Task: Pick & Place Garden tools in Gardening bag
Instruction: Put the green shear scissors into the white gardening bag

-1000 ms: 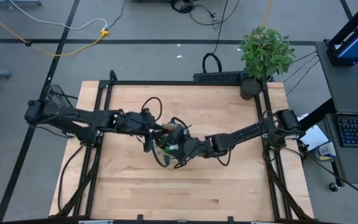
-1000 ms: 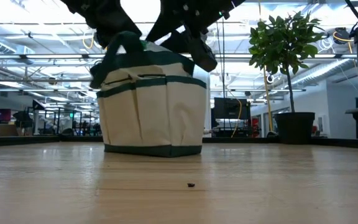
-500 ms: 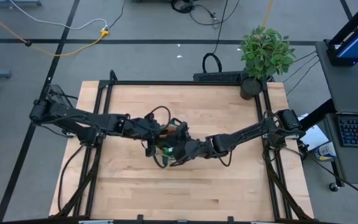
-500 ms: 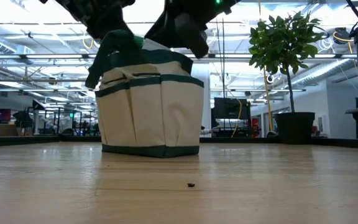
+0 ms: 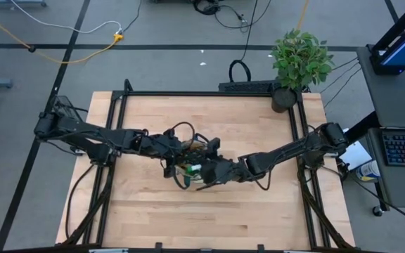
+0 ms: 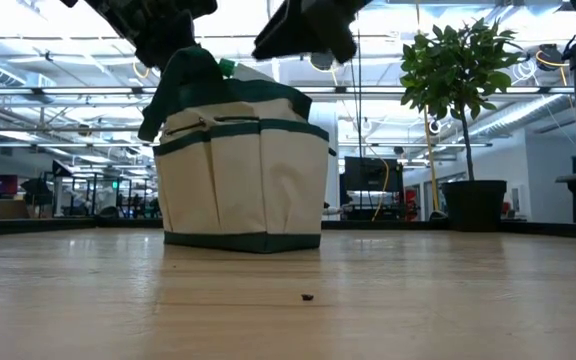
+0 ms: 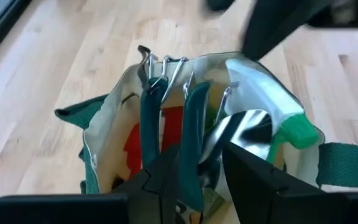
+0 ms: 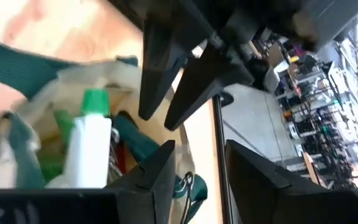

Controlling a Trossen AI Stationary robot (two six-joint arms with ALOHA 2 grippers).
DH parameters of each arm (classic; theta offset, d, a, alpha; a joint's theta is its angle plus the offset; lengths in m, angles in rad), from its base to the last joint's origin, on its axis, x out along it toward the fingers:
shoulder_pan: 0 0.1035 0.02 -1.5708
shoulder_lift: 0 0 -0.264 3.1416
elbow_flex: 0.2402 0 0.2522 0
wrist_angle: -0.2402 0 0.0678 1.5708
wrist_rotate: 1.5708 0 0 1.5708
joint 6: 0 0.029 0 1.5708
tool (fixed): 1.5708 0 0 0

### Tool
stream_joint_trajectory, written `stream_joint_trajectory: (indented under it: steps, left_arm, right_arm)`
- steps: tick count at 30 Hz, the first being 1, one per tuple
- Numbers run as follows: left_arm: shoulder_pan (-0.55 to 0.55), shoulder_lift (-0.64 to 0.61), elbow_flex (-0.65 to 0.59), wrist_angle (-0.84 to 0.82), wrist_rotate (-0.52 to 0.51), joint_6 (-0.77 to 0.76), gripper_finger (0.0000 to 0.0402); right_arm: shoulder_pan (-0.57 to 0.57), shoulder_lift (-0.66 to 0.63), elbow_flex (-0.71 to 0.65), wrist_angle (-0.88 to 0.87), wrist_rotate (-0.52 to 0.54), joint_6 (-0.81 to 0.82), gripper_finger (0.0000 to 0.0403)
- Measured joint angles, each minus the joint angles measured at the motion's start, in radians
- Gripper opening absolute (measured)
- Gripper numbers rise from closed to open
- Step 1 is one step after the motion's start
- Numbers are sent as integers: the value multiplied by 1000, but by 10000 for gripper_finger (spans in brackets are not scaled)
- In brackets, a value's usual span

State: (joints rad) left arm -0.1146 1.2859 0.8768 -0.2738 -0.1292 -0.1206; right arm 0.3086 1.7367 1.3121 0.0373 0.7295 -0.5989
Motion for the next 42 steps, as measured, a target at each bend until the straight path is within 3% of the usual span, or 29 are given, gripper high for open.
stream_joint_trajectory:
  steps: [18, 29, 34, 37, 42]
  left_arm:
    - [4, 56, 0, 133, -2, 1, 129]
    - [12, 99, 0, 115, -2, -12, 127]
    - [33, 95, 0, 114, 6, -12, 86]
    - [51, 104, 0, 116, 62, 22, 52]
    - [63, 114, 0, 119, 93, 33, 45]
  right_arm:
    - [85, -171, 1, -324, 1, 331, 132]
    - [87, -170, 0, -364, -1, 356, 132]
    - [87, -169, 0, -364, -1, 356, 132]
    - [87, -169, 0, -364, -1, 356, 132]
    - [87, -169, 0, -365, -1, 356, 132]
